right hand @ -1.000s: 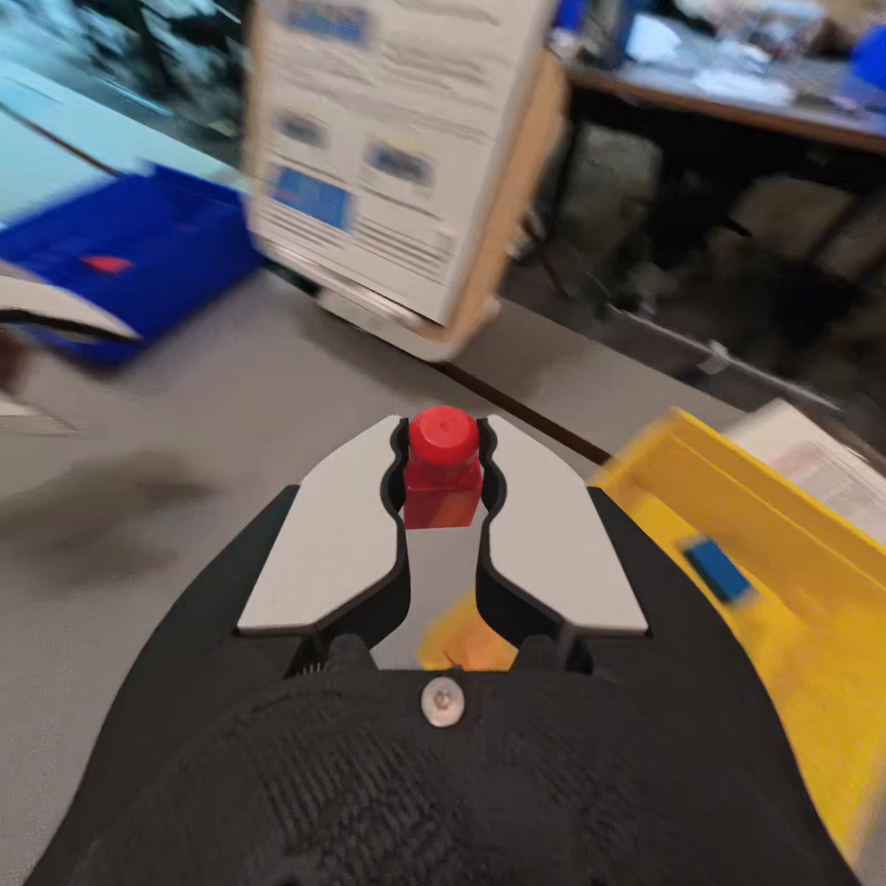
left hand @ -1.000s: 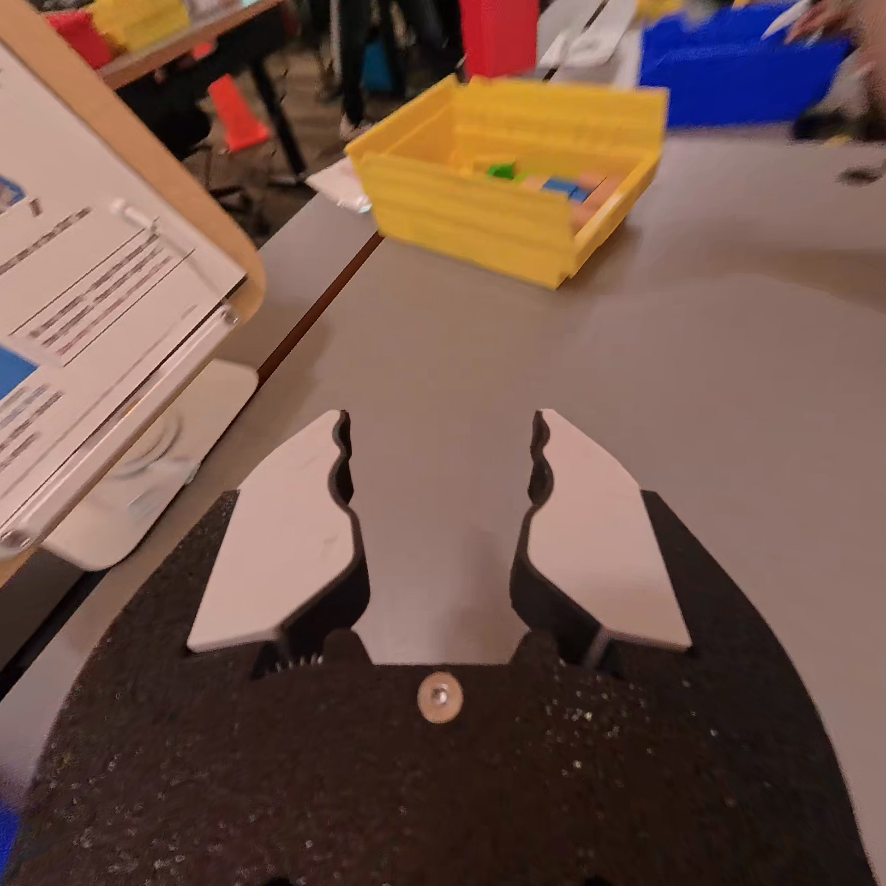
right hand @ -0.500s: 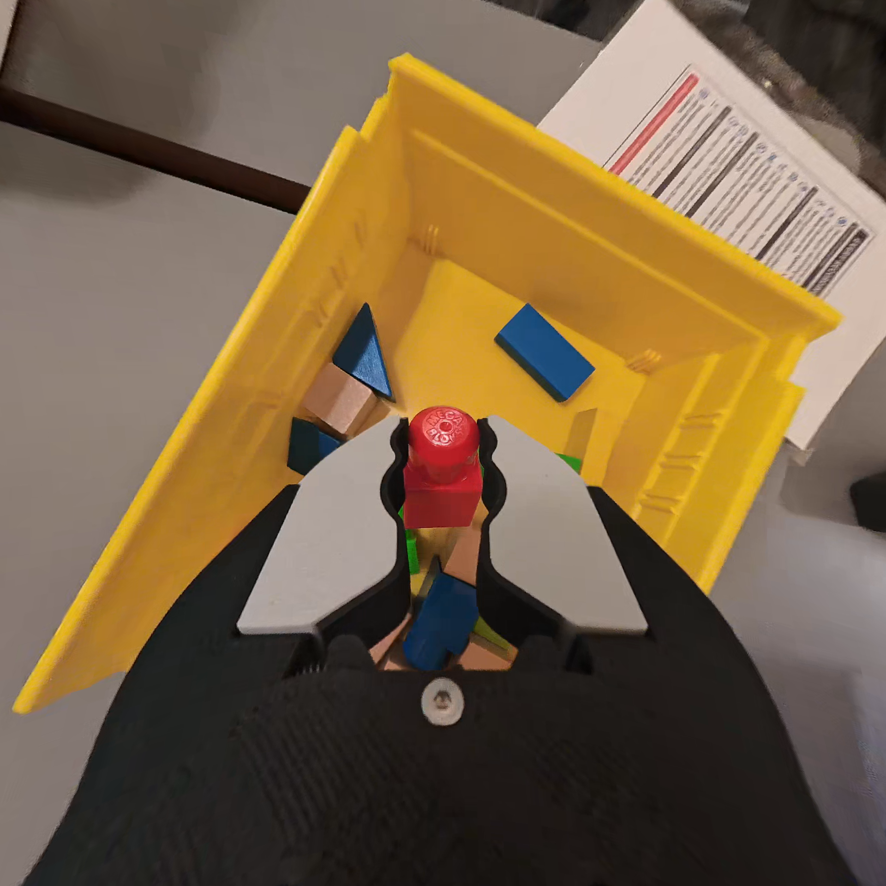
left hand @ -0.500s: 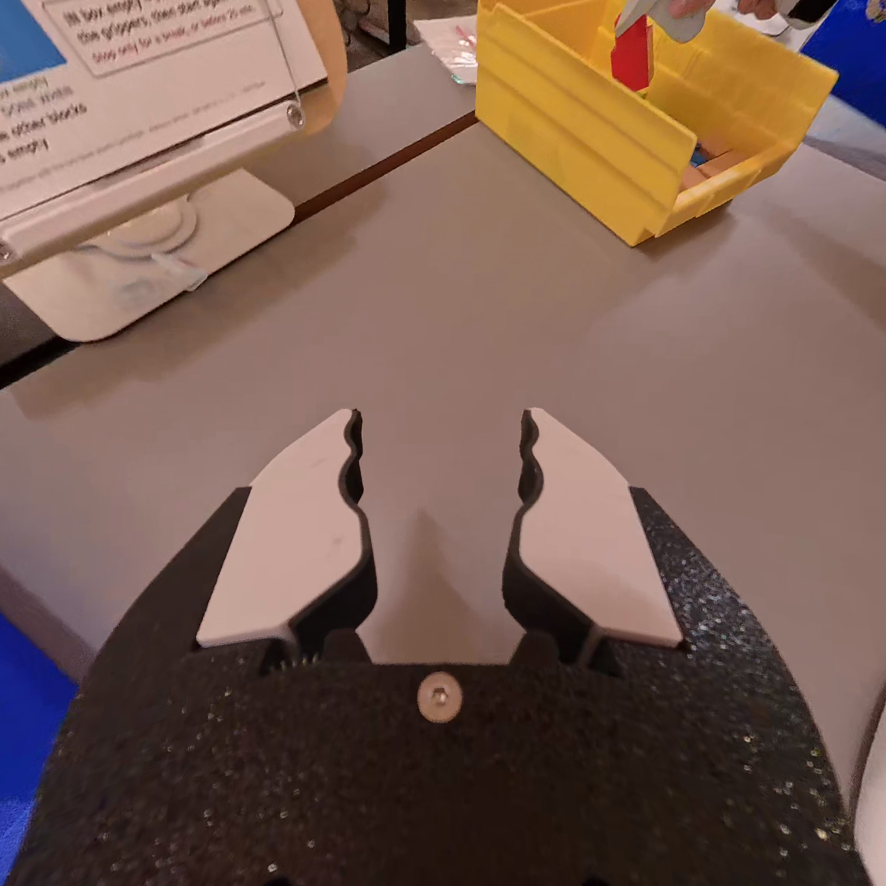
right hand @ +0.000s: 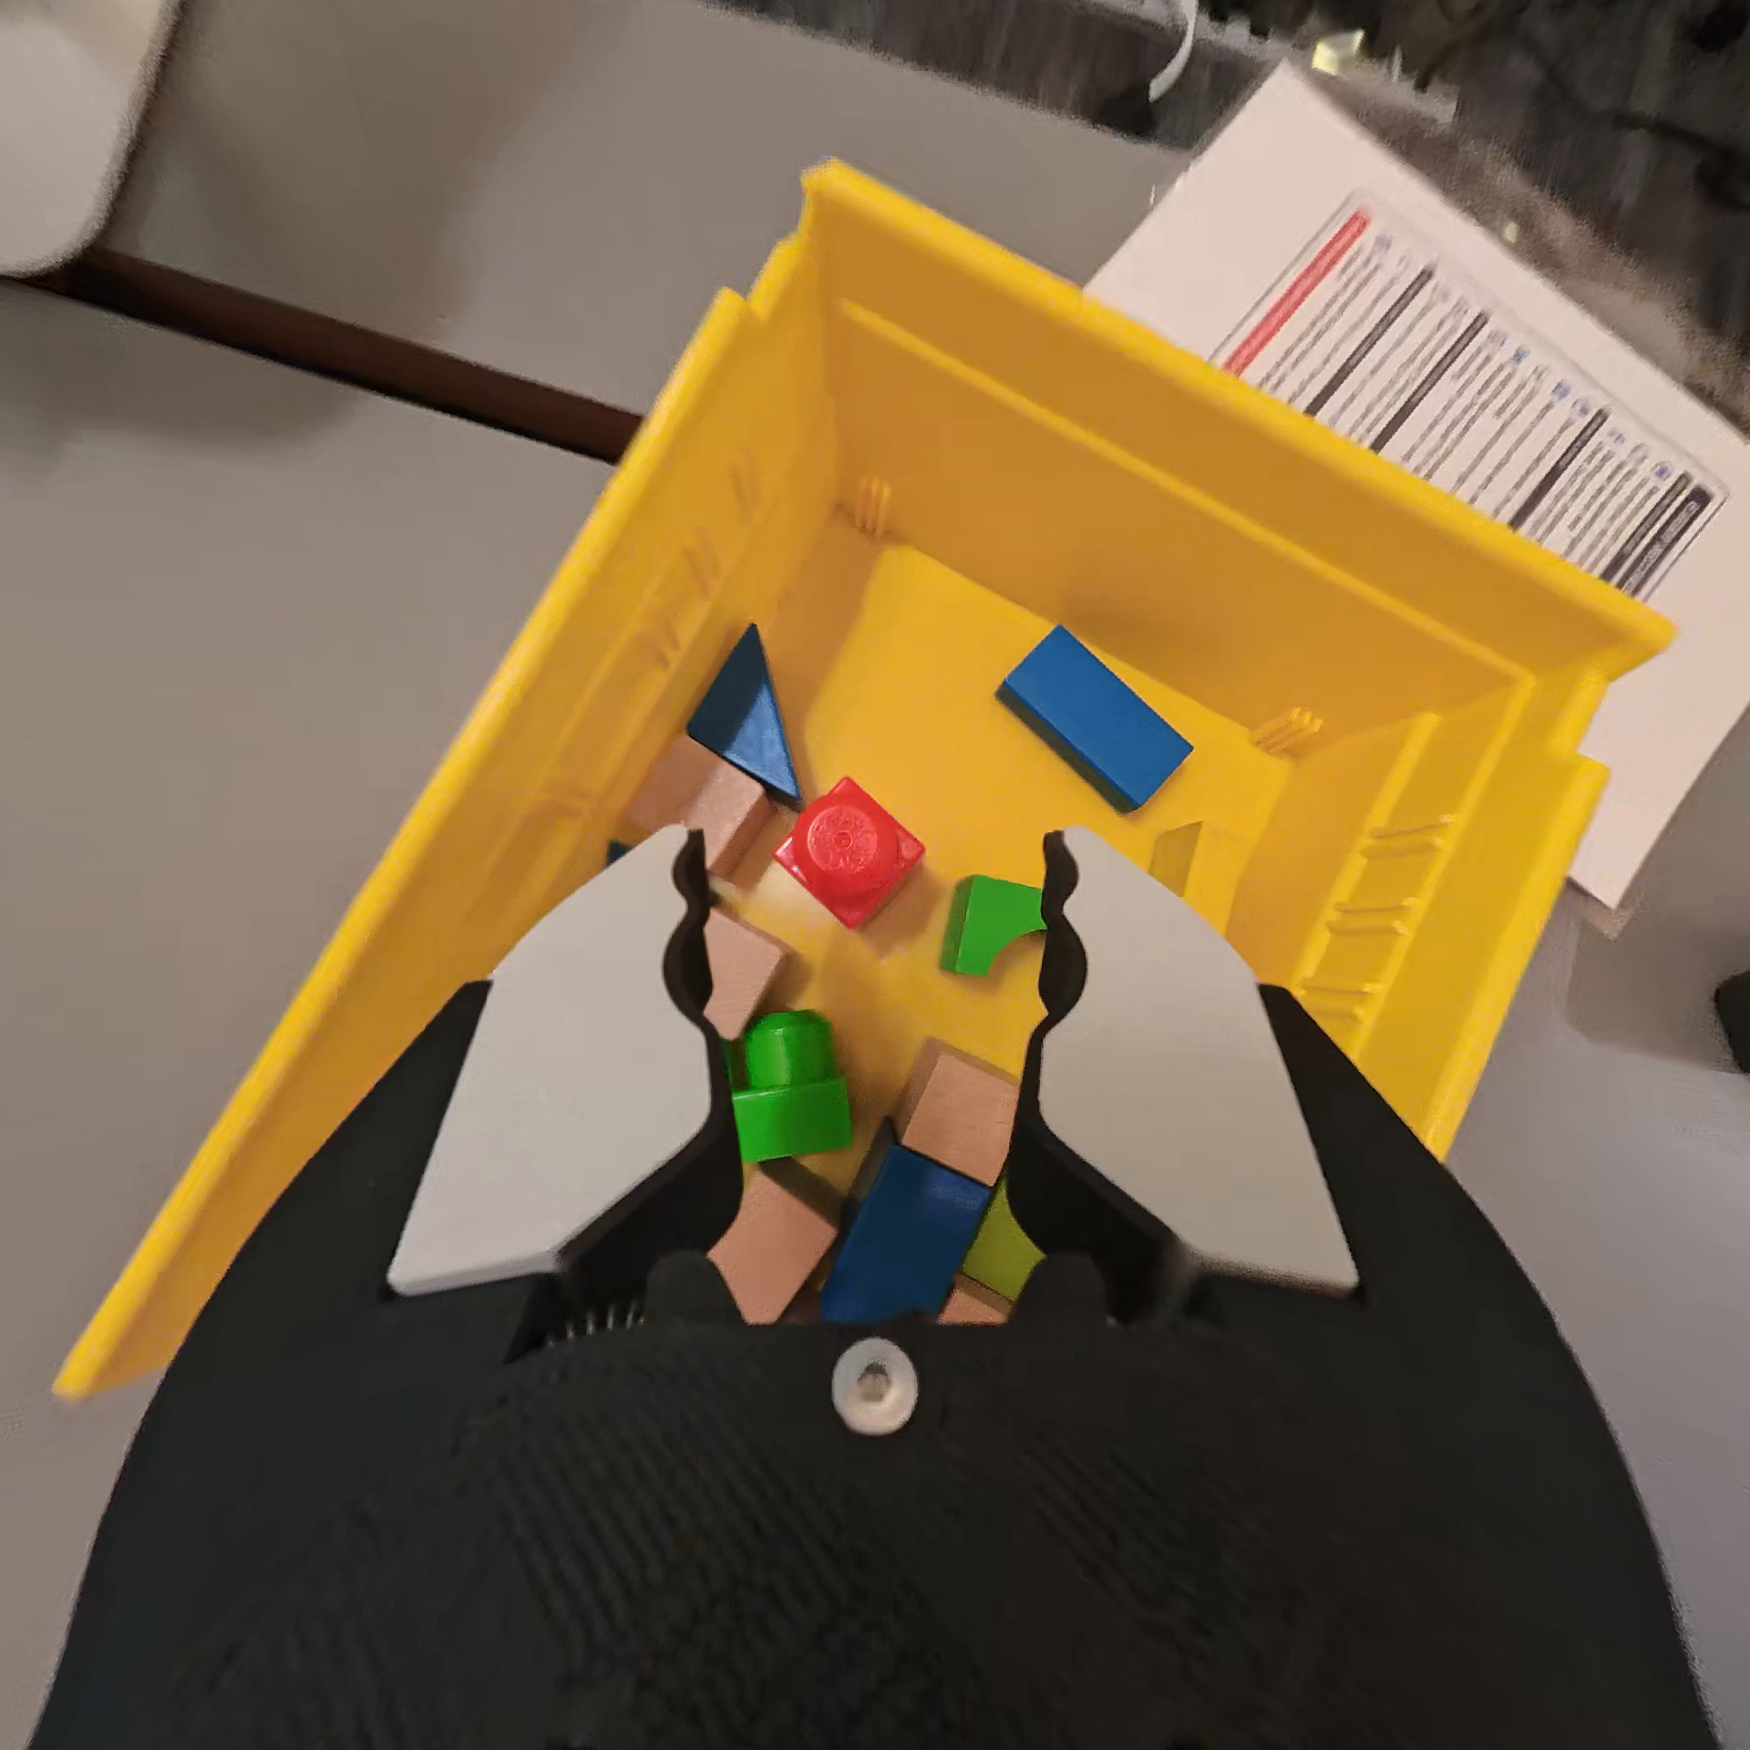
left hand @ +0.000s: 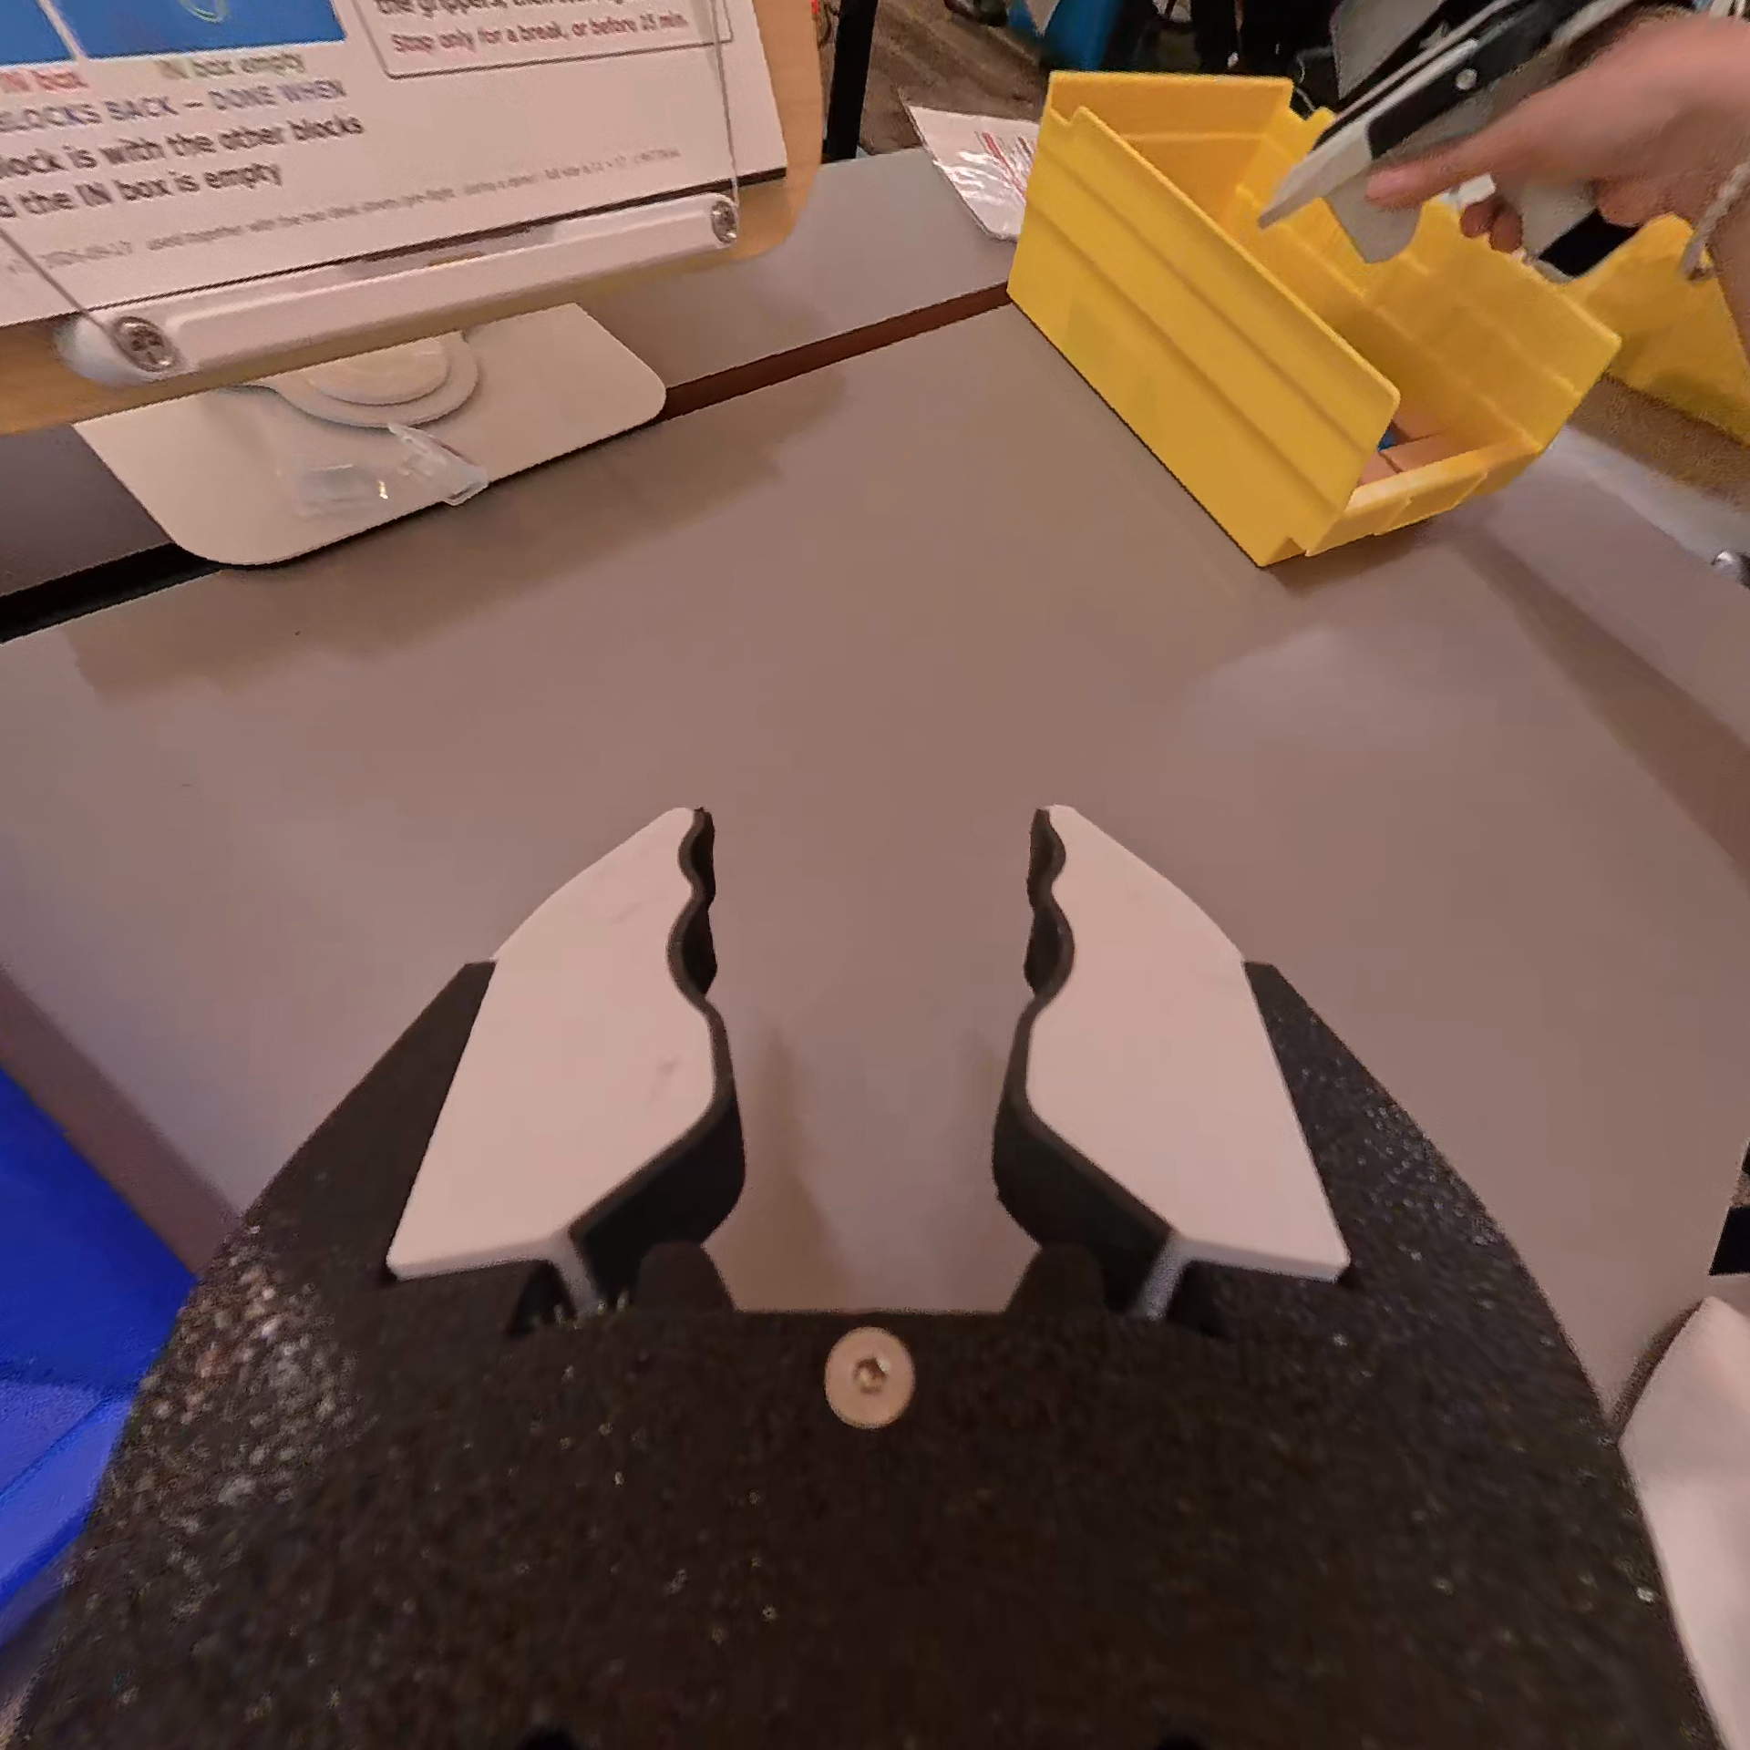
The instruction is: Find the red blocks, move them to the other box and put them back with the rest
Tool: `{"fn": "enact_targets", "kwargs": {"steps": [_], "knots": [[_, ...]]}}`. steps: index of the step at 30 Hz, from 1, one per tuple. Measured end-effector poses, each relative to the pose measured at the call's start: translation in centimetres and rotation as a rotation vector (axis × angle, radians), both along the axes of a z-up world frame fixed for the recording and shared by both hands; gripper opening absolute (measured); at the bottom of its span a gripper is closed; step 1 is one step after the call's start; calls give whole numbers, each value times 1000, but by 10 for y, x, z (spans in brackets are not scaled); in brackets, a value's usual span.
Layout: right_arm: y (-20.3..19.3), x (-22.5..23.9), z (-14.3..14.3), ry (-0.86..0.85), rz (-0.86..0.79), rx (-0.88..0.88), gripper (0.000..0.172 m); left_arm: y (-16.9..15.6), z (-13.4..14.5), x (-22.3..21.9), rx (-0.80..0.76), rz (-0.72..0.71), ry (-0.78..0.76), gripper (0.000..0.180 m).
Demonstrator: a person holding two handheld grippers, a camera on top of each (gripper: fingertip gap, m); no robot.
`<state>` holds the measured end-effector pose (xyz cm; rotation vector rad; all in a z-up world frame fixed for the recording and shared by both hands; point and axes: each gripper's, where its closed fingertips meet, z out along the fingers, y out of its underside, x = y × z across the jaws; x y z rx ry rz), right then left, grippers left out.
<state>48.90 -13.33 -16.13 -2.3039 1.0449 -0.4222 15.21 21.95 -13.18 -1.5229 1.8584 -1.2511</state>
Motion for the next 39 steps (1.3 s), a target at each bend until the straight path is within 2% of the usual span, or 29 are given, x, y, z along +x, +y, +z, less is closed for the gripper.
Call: {"fn": "enact_targets", "kwargs": {"steps": [3,6,10,12,15,21,26,31,33,34,37,39], "knots": [[5,-21,27,-69,24,113,79,23,13,-4,-13,49,-26,64],[11,-55,53,-142,83,183,92,59,32,-12,4,120,-56,63],[18,-101,80,-241,145,274,97,130,55,-22,69,276,-60,60],[26,-126,85,-254,185,325,99,170,55,-21,97,349,-18,56],[39,-162,80,-254,258,356,101,221,36,-9,208,339,93,55],[54,-212,53,-228,338,342,102,290,-32,27,331,239,399,59],[62,-247,29,-130,337,415,101,310,-72,47,369,147,611,52],[60,-266,19,-144,319,406,104,319,-100,58,435,132,750,55],[58,-269,17,-135,303,420,104,325,-110,56,489,129,790,46],[56,-269,16,-129,295,432,104,328,-114,55,507,140,797,34],[52,-268,12,-121,278,441,103,324,-114,54,459,157,781,34],[51,-265,10,-116,273,447,102,328,-104,54,463,196,738,34]]}}
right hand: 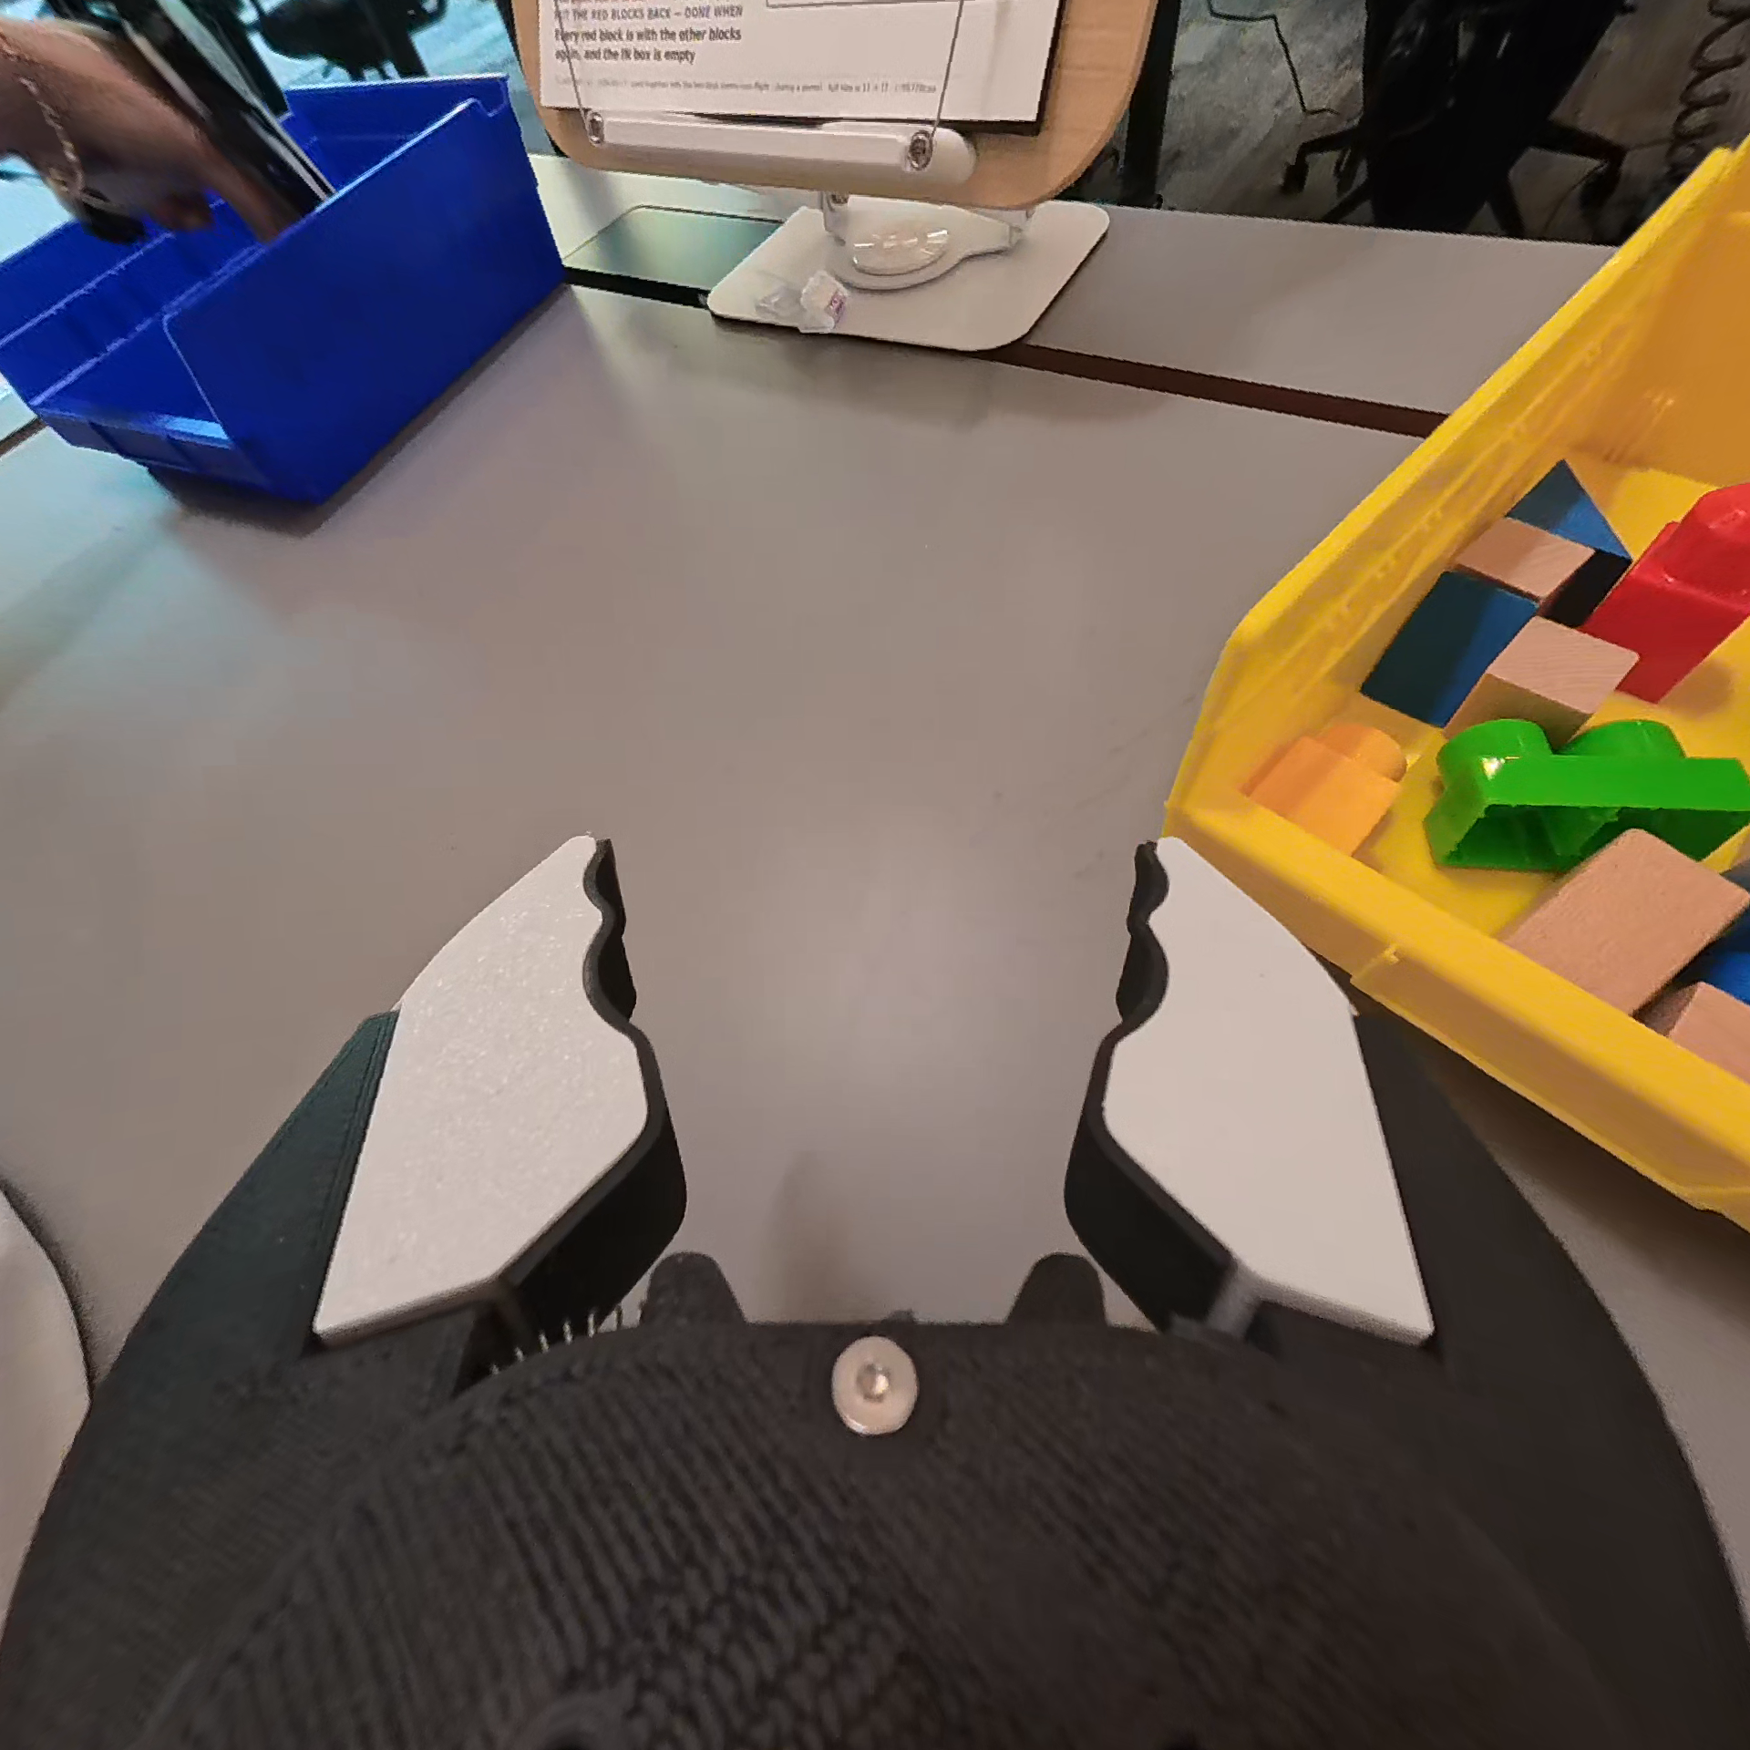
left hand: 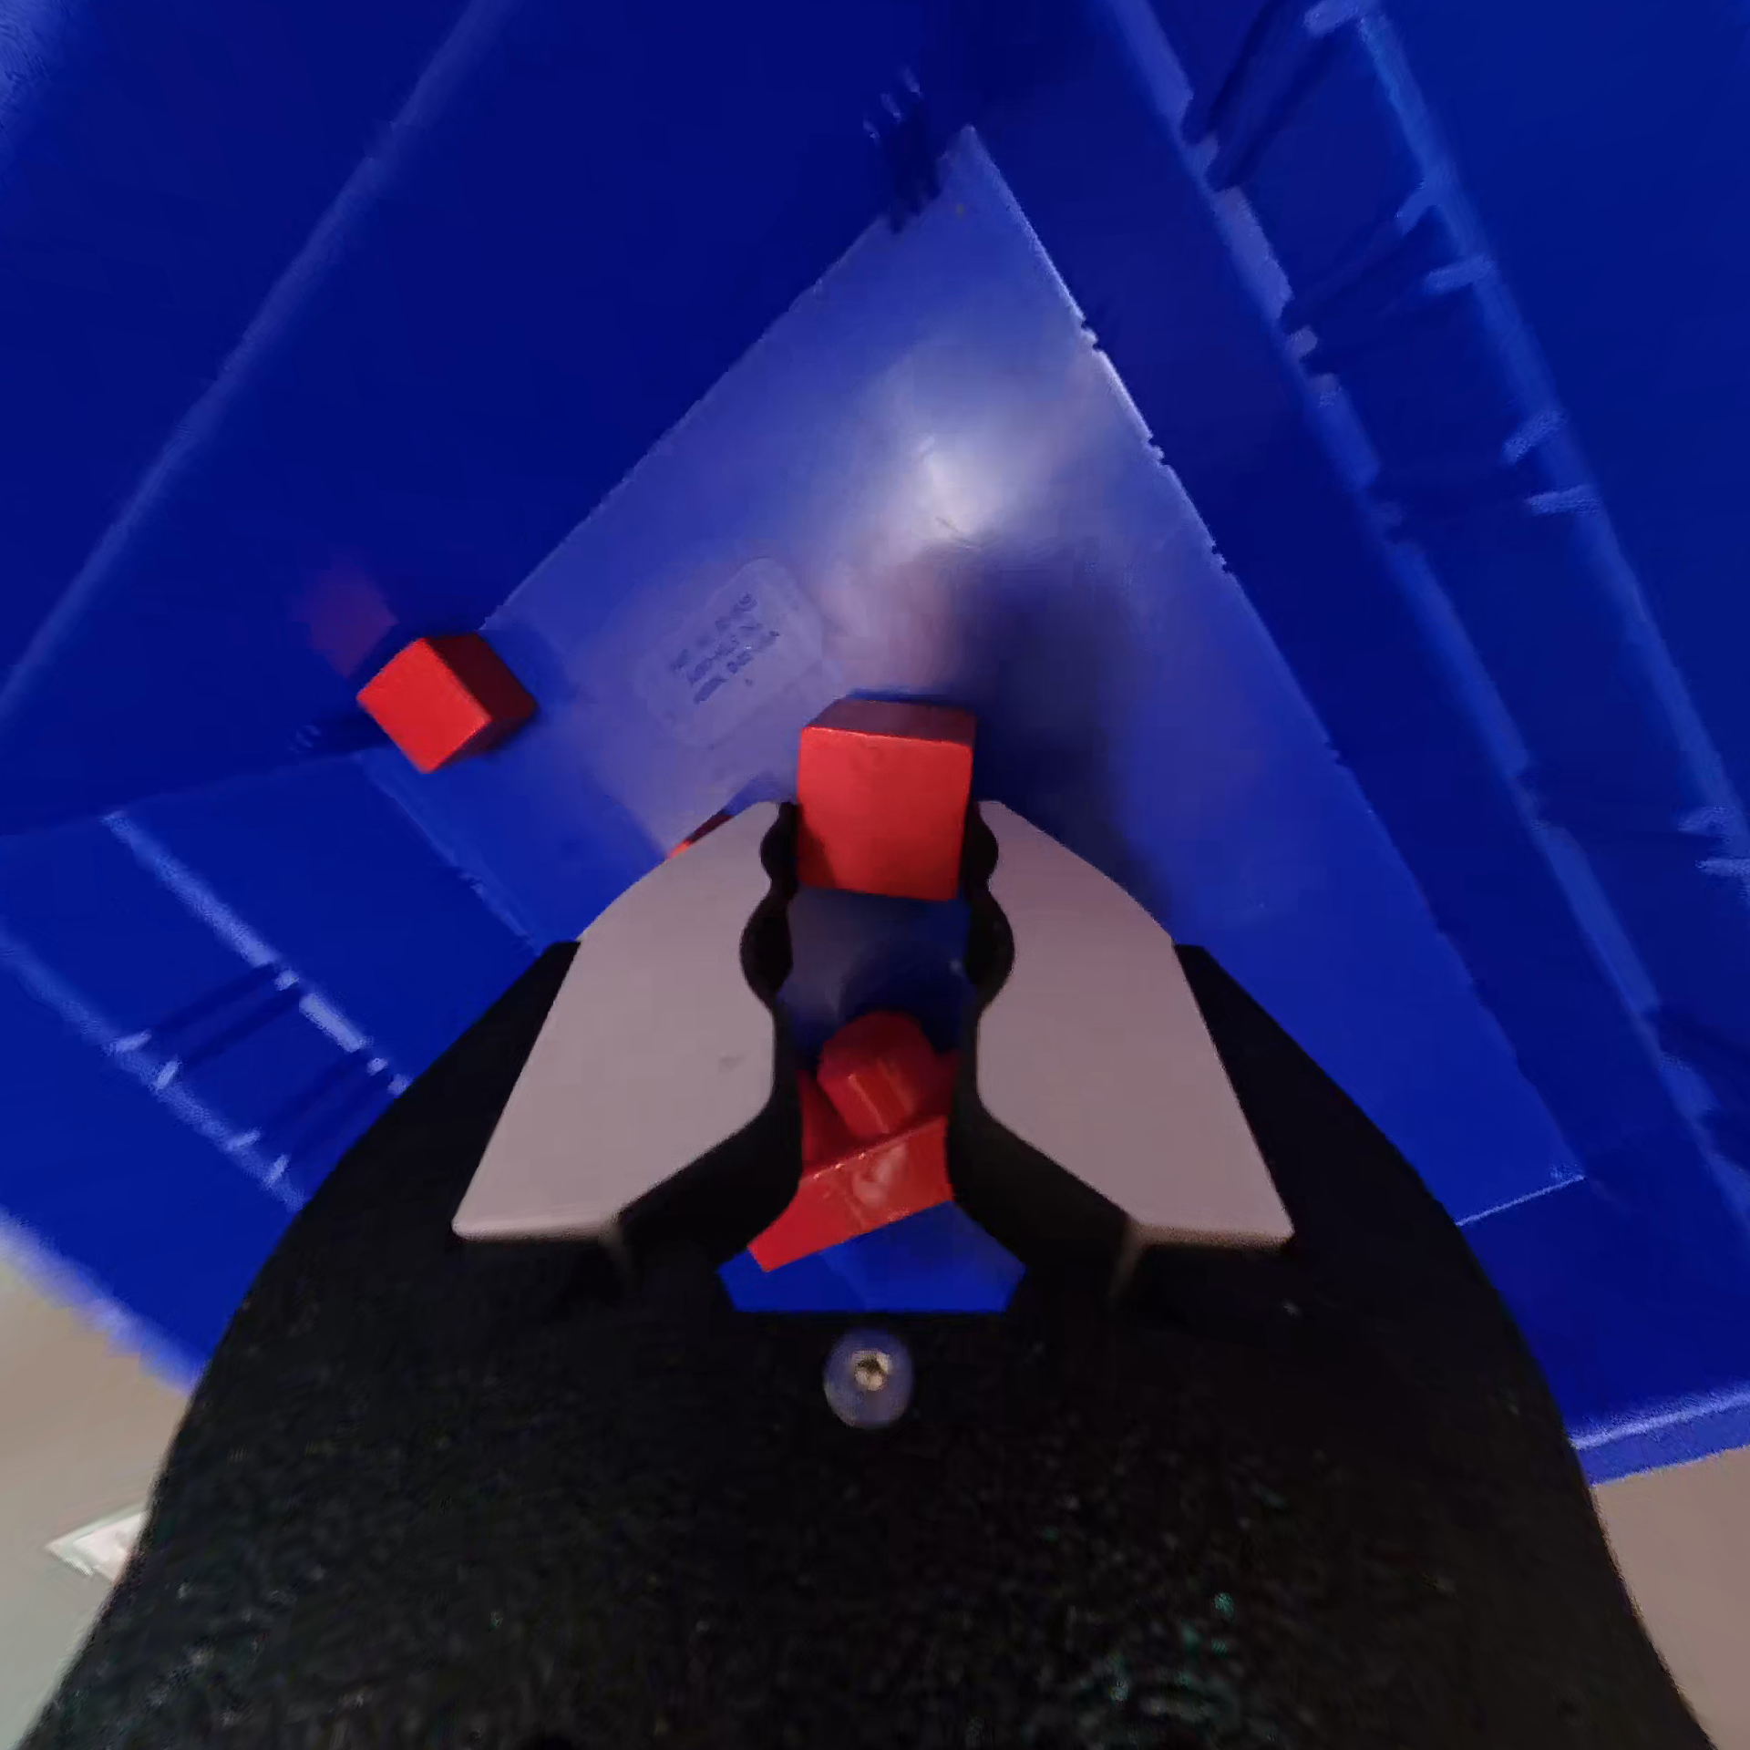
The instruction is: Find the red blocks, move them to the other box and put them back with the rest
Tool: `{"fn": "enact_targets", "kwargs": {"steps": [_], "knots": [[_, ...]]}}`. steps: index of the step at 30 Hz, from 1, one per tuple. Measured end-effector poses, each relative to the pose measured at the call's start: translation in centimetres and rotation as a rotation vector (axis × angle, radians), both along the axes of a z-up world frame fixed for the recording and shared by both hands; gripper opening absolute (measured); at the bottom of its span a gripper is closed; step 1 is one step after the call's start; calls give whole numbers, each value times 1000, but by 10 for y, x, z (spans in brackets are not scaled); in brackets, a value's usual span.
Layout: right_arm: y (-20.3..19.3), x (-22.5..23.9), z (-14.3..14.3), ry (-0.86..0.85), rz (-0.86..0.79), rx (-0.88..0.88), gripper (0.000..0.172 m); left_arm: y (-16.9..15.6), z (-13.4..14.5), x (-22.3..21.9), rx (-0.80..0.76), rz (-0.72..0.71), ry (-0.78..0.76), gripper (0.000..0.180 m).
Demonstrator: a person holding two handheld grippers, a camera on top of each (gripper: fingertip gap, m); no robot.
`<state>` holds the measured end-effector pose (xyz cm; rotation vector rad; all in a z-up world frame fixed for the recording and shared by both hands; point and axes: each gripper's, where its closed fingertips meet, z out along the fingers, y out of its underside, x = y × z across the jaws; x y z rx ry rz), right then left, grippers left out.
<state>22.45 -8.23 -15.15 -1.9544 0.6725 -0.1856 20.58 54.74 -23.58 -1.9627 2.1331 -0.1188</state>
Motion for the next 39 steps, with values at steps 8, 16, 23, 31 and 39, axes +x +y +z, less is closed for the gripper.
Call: {"fn": "enact_targets", "kwargs": {"steps": [8,16,23,31,39], "knots": [[29,14,21,24,49,128,103,-53,143,7,-68,-116,-582,33],[118,-11,59,236,310,394,104,-245,205,-30,-265,-609,-973,33],[182,-51,55,593,513,532,97,-384,176,-64,-444,-969,-1086,33],[199,-89,66,831,664,645,84,-434,153,-73,-506,-1090,-1075,33],[196,-95,73,902,733,688,36,-446,148,-69,-505,-1086,-1110,33]]}}
